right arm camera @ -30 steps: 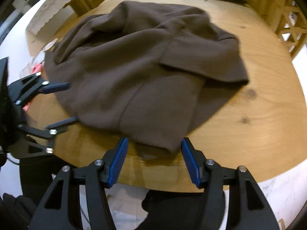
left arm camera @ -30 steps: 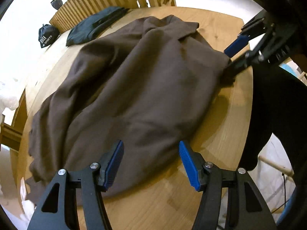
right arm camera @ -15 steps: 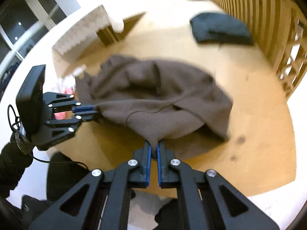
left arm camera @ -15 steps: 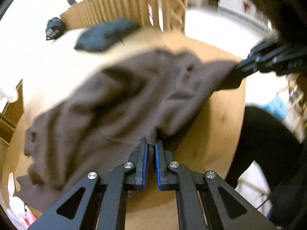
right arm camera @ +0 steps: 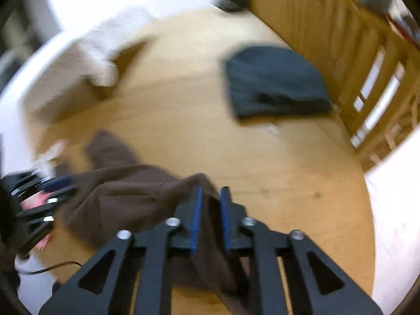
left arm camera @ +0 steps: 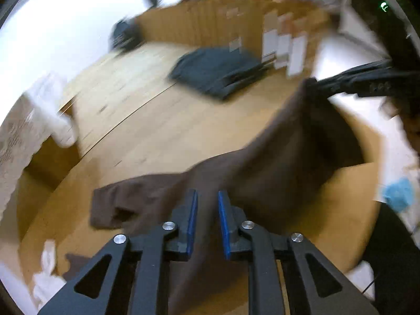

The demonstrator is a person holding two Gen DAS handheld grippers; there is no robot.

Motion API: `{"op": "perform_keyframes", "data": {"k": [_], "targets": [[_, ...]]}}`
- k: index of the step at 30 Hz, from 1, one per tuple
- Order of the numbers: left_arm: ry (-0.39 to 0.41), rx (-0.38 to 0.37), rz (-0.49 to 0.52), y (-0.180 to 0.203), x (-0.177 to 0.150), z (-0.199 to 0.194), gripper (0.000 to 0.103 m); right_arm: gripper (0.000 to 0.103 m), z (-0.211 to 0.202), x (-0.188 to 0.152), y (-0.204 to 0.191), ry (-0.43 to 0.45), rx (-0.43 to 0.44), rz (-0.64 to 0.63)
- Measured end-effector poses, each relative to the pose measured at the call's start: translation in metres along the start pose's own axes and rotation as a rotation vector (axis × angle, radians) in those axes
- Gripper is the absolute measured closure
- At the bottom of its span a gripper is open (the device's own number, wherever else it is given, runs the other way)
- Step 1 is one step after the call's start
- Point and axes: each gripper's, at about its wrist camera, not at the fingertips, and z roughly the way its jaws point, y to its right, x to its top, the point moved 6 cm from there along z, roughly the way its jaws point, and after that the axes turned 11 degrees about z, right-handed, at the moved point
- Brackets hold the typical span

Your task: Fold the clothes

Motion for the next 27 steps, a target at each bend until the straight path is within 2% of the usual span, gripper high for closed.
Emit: {"op": "perform_keyframes", "data": {"k": [1,2,3,4,5,7,10,12,15,20,21,22,23,24,25,27], "targets": [[-0.017,-0.018,-0.030,-0.007,-0.001,0.009,0.089,0.083,0.009,0.006,0.010,-0.025,-0.019,0.036],[-0.029,-0.041,-0.059,-0.012,-0.002,0.017,0.088,0.080,0.005,0.005,0.018,-0.029,0.019,0.061],[-0.019,-0.066,-0.051,-0.012,-0.002,0.014,0.087,0.068,-0.002,0.002,0.025,-0.013,0.049,0.063],[-0.005,-0.092,-0.038,-0.011,-0.003,0.010,0.079,0.053,-0.009,-0.001,0.033,0.002,0.076,0.064],[0.009,-0.118,-0.024,-0.010,-0.004,0.005,0.063,0.049,-0.015,-0.008,0.042,0.011,0.089,0.052],[0.018,-0.136,0.066,0.004,-0.001,0.001,0.050,0.047,-0.021,-0.029,0.056,-0.002,0.113,0.033],[0.015,-0.165,0.198,0.026,0.011,0.004,0.049,0.047,-0.016,-0.063,0.081,-0.069,0.111,0.048],[0.007,-0.203,0.244,0.038,0.022,0.015,0.046,0.047,-0.010,-0.088,0.094,-0.103,0.114,0.052],[-0.035,-0.273,0.260,0.045,0.036,0.045,0.046,0.047,-0.007,-0.122,0.109,-0.128,0.095,0.040],[-0.165,-0.398,0.230,0.055,0.037,0.091,0.046,0.047,0.009,-0.144,0.111,-0.158,0.083,-0.018],[-0.176,-0.395,0.232,0.056,0.036,0.095,0.046,0.047,0.013,-0.146,0.111,-0.162,0.078,-0.032],[-0.184,-0.386,0.236,0.057,0.035,0.099,0.048,0.047,0.017,-0.147,0.110,-0.165,0.074,-0.047],[-0.186,-0.388,0.237,0.059,0.033,0.101,0.063,0.047,0.021,-0.147,0.109,-0.164,0.074,-0.060],[-0.183,-0.397,0.241,0.062,0.032,0.100,0.075,0.047,0.025,-0.145,0.107,-0.157,0.079,-0.074],[-0.179,-0.384,0.247,0.064,0.032,0.098,0.099,0.047,0.028,-0.143,0.106,-0.150,0.084,-0.088],[-0.163,-0.358,0.255,0.065,0.030,0.092,0.101,0.047,0.036,-0.139,0.102,-0.132,0.098,-0.119]]}}
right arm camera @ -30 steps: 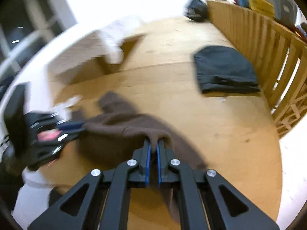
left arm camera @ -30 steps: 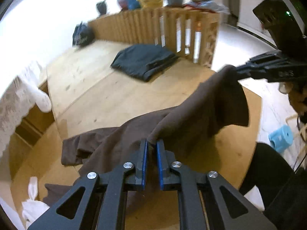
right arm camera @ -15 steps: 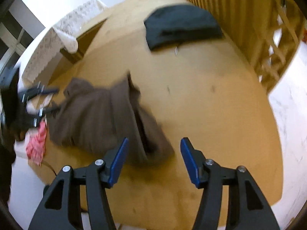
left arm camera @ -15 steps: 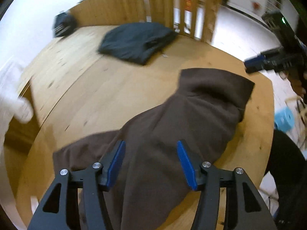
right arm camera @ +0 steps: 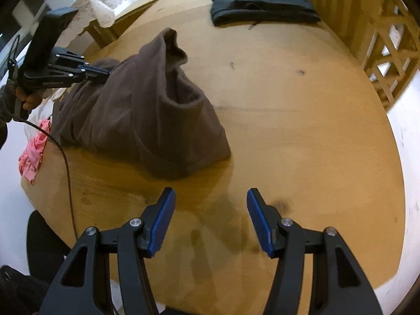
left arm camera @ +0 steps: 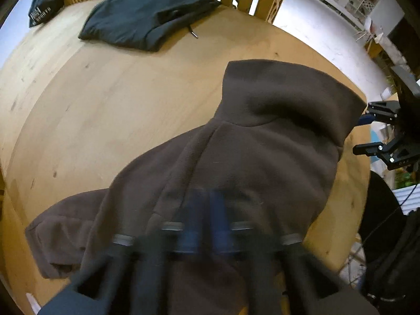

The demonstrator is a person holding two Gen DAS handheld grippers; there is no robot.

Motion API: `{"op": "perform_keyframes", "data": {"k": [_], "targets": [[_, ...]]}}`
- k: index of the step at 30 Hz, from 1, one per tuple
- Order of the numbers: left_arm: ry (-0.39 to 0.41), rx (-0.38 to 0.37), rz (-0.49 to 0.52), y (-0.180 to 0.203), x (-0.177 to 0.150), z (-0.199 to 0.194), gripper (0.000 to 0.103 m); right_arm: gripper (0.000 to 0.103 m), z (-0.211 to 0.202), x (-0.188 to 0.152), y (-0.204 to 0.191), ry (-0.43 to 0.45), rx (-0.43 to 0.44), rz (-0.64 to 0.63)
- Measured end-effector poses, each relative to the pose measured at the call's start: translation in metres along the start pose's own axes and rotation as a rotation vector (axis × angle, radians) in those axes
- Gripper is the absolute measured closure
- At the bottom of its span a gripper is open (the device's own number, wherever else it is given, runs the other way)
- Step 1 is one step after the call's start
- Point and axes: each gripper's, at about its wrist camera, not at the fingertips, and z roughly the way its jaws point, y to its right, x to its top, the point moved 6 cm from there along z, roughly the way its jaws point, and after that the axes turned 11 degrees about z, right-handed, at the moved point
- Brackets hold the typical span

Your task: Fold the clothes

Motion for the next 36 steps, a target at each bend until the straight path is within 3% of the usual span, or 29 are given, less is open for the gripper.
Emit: {"op": "perform_keyframes", "data": {"k": [7,9,11,12,14,15,20,22,24,26,30,36], "targets": [[0.101,-0.009,-0.049,-0.004,-0.018,-0.056,0.101,0.044,0.027,0.012,-0.018,0.002,0.027,-0.116],[0.098,-0.036,-0.049,-0.005,-0.022,-0.061,0.100,0.043,0.031,0.016,-0.023,0.010,0.016,-0.137],[0.068,0.002,-0.024,-0.006,-0.020,-0.056,0.099,0.043,0.034,0.020,-0.026,0.012,0.008,-0.143],[0.050,0.019,-0.012,-0.007,-0.019,-0.050,0.095,0.043,0.035,0.021,-0.026,0.011,0.007,-0.146],[0.027,0.036,-0.001,-0.008,-0.014,-0.040,0.060,0.043,0.035,0.023,-0.026,0.010,0.003,-0.156],[0.024,0.033,-0.005,-0.009,-0.010,-0.034,0.053,0.043,0.035,0.023,-0.026,0.009,-0.001,-0.161],[-0.007,-0.020,-0.007,-0.012,0.003,-0.010,0.044,0.043,0.029,0.027,-0.023,0.026,0.010,-0.174],[-0.032,-0.039,-0.004,-0.011,0.006,0.002,0.044,0.043,0.030,0.030,-0.022,0.039,0.013,-0.181],[-0.059,-0.029,0.019,-0.008,0.007,0.013,0.054,0.043,0.032,0.034,-0.023,0.047,0.021,-0.193],[-0.051,-0.036,0.020,-0.002,0.006,0.011,0.096,0.043,0.034,0.038,-0.023,0.054,0.030,-0.205],[0.026,-0.005,0.020,0.007,0.002,-0.026,0.098,0.045,0.030,0.047,-0.024,0.029,0.060,-0.202],[0.174,0.103,-0.032,0.000,-0.016,-0.147,0.098,0.039,-0.002,0.072,-0.035,0.088,0.089,-0.178]]}}
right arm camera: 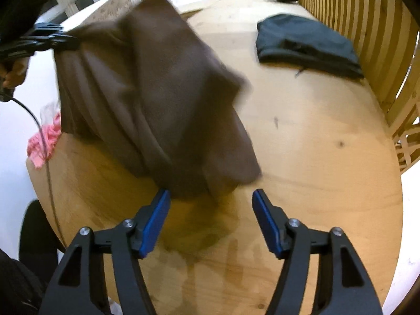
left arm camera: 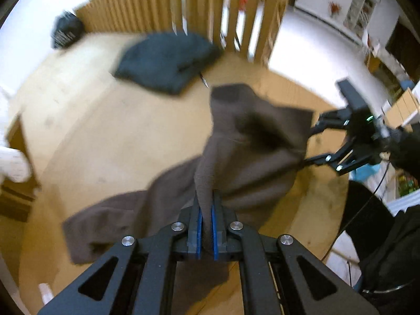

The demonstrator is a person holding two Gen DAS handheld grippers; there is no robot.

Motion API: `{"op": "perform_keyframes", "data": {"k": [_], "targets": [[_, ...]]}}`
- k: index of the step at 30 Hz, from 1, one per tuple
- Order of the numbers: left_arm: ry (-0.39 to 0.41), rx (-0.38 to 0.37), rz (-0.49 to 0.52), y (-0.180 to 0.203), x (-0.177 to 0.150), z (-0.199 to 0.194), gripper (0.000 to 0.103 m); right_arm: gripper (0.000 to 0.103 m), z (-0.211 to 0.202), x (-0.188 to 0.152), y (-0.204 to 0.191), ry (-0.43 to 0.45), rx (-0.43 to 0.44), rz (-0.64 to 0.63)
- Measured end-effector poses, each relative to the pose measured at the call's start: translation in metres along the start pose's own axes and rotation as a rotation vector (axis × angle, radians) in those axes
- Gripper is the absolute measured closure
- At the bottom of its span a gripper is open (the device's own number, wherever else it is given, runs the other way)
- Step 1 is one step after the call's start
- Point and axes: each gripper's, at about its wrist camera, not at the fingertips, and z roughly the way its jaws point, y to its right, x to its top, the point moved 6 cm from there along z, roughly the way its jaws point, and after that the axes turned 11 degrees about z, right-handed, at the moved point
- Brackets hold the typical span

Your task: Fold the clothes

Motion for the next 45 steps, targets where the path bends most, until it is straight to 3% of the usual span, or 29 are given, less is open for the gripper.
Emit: {"op": "perform_keyframes", "data": {"k": [6,12,15,17,25,28,34,40,41,42,43,45], "targets": [[-0.010,0.120,-0.059,-0.023,-0.026,-0.062,0.098,0.039,0.010,0.033,-0.047,0.040,0.033,-0.042],[-0.032,0.118,-0.125,-0.025,-0.063,-0.057,0.098,0.039,0.032,0.074,-0.089,0.037,0.030,-0.169],[-0.046,0.103,-0.164,-0.024,-0.088,-0.048,0.098,0.039,0.055,0.088,-0.085,-0.032,0.068,-0.126],[-0.050,0.088,-0.210,-0.027,-0.107,-0.040,0.098,0.039,0.043,0.050,-0.091,-0.090,0.112,-0.099],[-0.105,0.018,-0.411,-0.010,-0.212,-0.005,0.098,0.039,0.068,0.032,-0.122,-0.168,0.147,-0.222],[-0.117,0.005,-0.471,-0.009,-0.232,0.008,0.098,0.039,0.069,0.020,-0.139,-0.183,0.137,-0.276],[-0.087,-0.004,-0.478,-0.012,-0.227,0.008,0.098,0.039,0.049,0.008,-0.145,-0.135,0.130,-0.300],[-0.072,-0.006,-0.482,-0.014,-0.228,0.008,0.098,0.039,0.085,0.007,-0.153,-0.173,0.085,-0.324],[-0.072,-0.004,-0.479,-0.014,-0.228,0.007,0.098,0.041,0.088,0.008,-0.152,-0.180,0.092,-0.318],[-0.073,-0.001,-0.477,-0.013,-0.228,0.007,0.098,0.050,0.090,0.010,-0.152,-0.188,0.100,-0.305],[-0.074,0.003,-0.475,-0.013,-0.228,0.007,0.098,0.070,0.090,0.012,-0.150,-0.201,0.118,-0.285],[-0.070,0.014,-0.473,-0.013,-0.226,0.005,0.098,0.080,0.086,0.016,-0.148,-0.207,0.134,-0.266]]}}
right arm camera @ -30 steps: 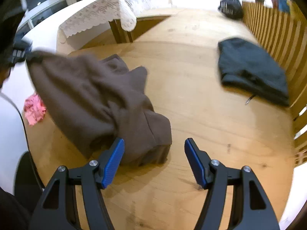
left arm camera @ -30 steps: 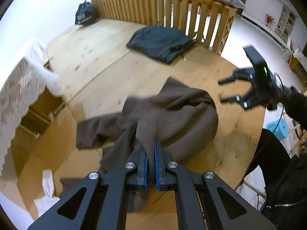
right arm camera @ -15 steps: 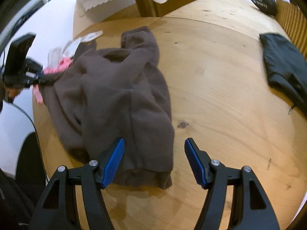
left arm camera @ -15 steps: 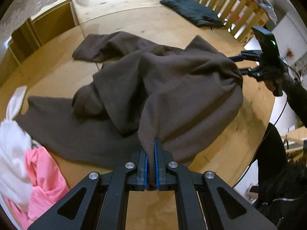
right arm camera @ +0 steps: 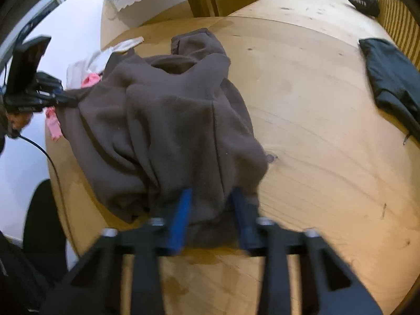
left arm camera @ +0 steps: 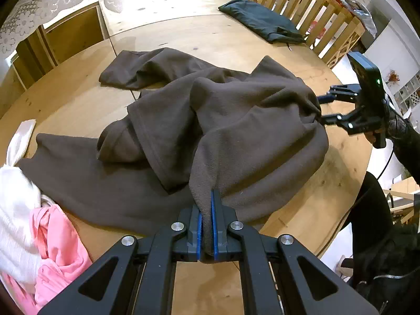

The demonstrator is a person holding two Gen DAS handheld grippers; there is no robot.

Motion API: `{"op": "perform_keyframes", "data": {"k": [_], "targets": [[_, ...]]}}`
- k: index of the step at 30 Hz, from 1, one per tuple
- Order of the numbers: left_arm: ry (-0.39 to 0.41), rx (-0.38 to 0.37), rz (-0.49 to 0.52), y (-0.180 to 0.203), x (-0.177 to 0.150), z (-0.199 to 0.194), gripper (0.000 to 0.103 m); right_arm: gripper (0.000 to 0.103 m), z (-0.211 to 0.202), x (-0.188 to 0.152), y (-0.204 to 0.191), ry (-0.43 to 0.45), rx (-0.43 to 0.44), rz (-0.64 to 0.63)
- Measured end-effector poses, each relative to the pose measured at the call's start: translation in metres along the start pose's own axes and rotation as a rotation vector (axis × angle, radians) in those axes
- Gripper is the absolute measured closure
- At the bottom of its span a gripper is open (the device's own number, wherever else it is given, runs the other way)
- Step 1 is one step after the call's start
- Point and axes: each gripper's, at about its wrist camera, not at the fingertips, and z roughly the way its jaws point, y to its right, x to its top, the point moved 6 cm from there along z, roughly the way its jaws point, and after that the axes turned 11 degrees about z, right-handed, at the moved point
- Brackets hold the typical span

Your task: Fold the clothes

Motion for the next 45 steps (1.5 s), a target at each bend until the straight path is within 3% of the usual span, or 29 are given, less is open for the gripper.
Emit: {"op": "perform_keyframes", "data": {"k": [1,4,9,13,16,22,28,32,35,38,42,45], "targets": [[0.003,0.005,0.001,0.001,0.001,-0.001,0.098,0.087,-0.004,0.001,0.001,0.001,0.006,0.006],[0.014,0.024,0.003,0.002,0.004,-0.004,0.098,0.095,-0.020,0.000,0.003,0.022,0.032,0.011],[0.056,0.082,-0.022,-0.001,0.011,-0.016,0.098,0.096,-0.053,0.015,0.009,0.114,0.033,0.086],[0.140,0.202,-0.006,-0.005,0.038,-0.056,0.098,0.096,-0.113,0.053,-0.008,0.250,-0.064,0.036],[0.255,0.311,0.012,-0.013,0.079,-0.127,0.098,0.096,-0.177,0.094,-0.038,0.359,-0.130,-0.029],[0.468,0.580,0.093,-0.007,0.146,-0.318,0.098,0.097,-0.357,0.161,-0.125,0.641,-0.244,-0.146],[0.638,0.753,0.145,0.033,0.151,-0.474,0.098,0.097,-0.474,0.163,-0.197,0.798,-0.333,-0.211],[0.702,0.812,0.171,0.065,0.134,-0.525,0.098,0.097,-0.524,0.134,-0.230,0.879,-0.373,-0.244],[0.725,0.841,0.190,0.084,0.118,-0.542,0.098,0.097,-0.538,0.108,-0.241,0.895,-0.406,-0.257],[0.728,0.834,0.202,0.098,0.104,-0.542,0.098,0.097,-0.522,0.095,-0.234,0.865,-0.413,-0.242],[0.655,0.802,0.212,0.096,0.099,-0.517,0.098,0.097,-0.492,0.085,-0.219,0.812,-0.414,-0.215],[0.572,0.765,0.221,0.074,0.109,-0.469,0.098,0.097,-0.446,0.100,-0.184,0.732,-0.410,-0.170]]}}
